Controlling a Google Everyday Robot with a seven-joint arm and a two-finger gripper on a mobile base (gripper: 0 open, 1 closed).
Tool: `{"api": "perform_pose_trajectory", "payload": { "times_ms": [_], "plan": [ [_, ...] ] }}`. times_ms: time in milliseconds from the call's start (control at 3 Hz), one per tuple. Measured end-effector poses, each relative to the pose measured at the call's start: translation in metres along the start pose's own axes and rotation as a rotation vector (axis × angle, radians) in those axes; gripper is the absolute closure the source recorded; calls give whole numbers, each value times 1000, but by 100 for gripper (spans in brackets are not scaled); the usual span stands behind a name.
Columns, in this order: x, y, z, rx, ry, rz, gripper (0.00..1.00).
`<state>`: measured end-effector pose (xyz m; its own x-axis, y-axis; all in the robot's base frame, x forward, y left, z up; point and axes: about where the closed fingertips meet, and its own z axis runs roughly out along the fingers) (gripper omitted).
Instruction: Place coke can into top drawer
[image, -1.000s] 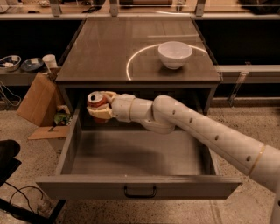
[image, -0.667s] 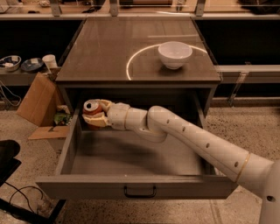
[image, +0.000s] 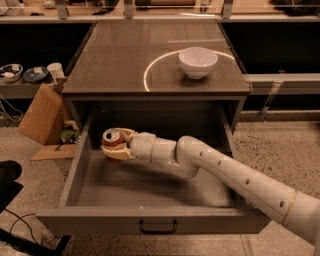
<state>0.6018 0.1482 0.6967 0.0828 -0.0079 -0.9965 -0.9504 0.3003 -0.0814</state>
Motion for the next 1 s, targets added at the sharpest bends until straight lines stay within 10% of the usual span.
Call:
{"api": "perform_pose_trajectory", "payload": {
  "times_ms": [1000],
  "plan": [
    [0, 0, -1, 0, 2, 0, 36]
  ]
}}
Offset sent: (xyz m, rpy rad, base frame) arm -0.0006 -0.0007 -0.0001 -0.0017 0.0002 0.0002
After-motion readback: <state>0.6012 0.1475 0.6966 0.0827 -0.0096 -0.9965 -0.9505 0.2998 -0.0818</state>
